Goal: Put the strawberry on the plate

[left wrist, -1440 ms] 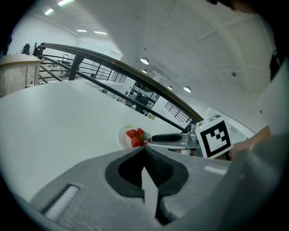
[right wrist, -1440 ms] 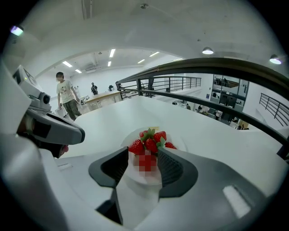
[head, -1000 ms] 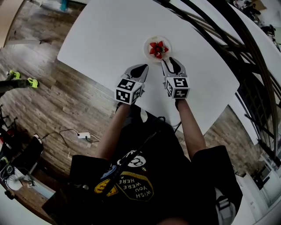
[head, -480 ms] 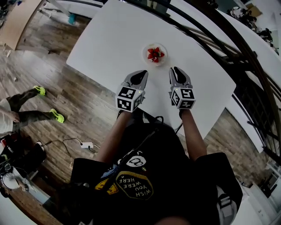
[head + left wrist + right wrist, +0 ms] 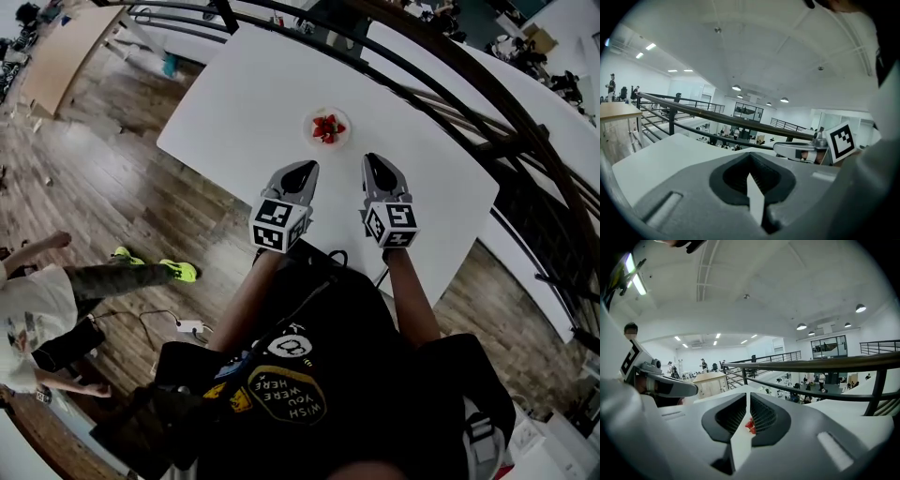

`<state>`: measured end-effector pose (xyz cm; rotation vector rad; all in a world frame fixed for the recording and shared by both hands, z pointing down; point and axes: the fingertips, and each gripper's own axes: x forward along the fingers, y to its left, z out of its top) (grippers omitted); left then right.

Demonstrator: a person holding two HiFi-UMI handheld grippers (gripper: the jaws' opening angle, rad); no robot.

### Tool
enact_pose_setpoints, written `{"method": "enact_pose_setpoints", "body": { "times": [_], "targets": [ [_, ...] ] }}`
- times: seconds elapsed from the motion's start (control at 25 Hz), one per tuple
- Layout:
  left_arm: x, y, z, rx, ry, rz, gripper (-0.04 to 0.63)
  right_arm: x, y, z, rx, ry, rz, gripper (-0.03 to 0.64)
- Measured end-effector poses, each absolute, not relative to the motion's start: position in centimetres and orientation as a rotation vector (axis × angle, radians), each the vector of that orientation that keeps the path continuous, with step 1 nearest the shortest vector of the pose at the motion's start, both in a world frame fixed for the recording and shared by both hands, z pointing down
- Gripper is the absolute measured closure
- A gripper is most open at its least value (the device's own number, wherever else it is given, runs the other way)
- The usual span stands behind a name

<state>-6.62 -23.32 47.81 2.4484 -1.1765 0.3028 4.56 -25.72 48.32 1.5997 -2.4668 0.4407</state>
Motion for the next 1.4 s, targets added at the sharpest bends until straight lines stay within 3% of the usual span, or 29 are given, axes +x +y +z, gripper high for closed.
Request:
{"method": "enact_pose_setpoints", "body": {
  "times": [0.6, 1.4],
  "targets": [
    [-3.8, -19.5, 41.7, 2.576, -1.195, 0.216, 0.592, 5.4, -18.8, 44.7, 1.616, -2.512, 0.427, 0.604],
    [-8.4, -18.8, 39.8, 2.561, -1.199, 0.157, 0.592, 1.8, -17.7, 41.9, 1.622, -2.509, 0.443, 0.612]
  ]
}}
